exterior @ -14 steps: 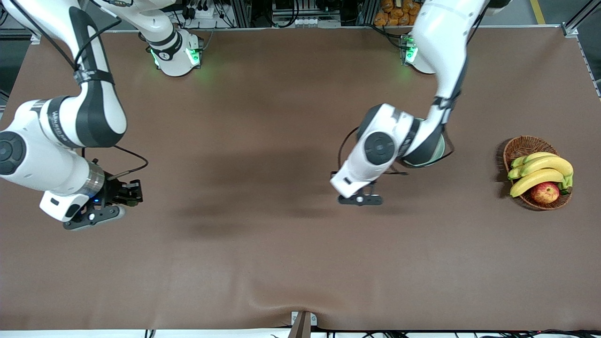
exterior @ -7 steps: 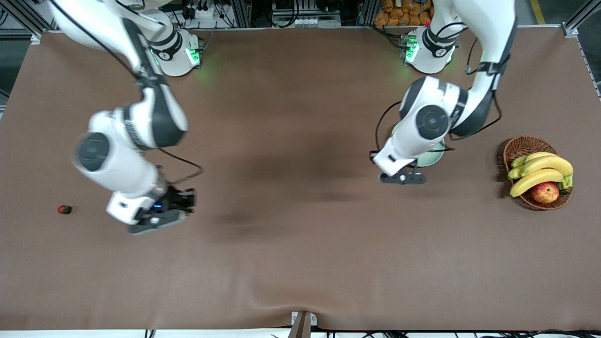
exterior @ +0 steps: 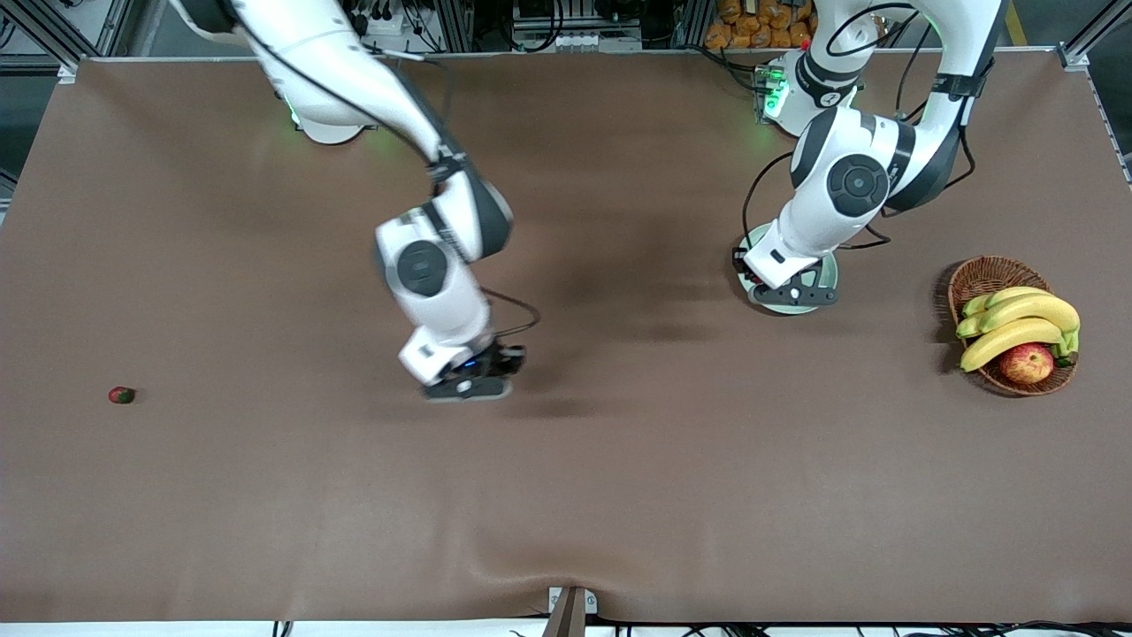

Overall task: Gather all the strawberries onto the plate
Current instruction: 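Carry the strawberry over the plate while the right gripper carries another mid-table, then open the left gripper over the plate while the right gripper sets its strawberry down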

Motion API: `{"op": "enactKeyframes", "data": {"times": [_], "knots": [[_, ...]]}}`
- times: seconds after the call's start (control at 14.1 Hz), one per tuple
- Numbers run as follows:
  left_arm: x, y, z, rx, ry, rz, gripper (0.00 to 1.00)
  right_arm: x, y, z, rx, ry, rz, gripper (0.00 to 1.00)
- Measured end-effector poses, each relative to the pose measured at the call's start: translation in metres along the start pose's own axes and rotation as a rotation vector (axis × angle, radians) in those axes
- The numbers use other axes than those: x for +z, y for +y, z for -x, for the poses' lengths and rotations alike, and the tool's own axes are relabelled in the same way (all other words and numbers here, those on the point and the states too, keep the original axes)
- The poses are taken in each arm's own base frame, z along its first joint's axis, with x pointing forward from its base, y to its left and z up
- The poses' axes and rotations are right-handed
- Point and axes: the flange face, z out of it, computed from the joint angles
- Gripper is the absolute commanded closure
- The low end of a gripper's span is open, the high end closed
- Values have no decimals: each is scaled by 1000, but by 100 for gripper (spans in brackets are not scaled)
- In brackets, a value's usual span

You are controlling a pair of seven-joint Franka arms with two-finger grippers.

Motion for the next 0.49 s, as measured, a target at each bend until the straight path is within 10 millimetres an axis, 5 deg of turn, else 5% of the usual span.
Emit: {"op": "enactKeyframes", "data": {"times": [0.28,0.49], "knots": [[30,-48,11,22,-20,0,93,21,-54,48,136,-30,-11,100],[45,-60,11,21,-33,-1,75,29,-73,70,191,-80,-40,100]]}}
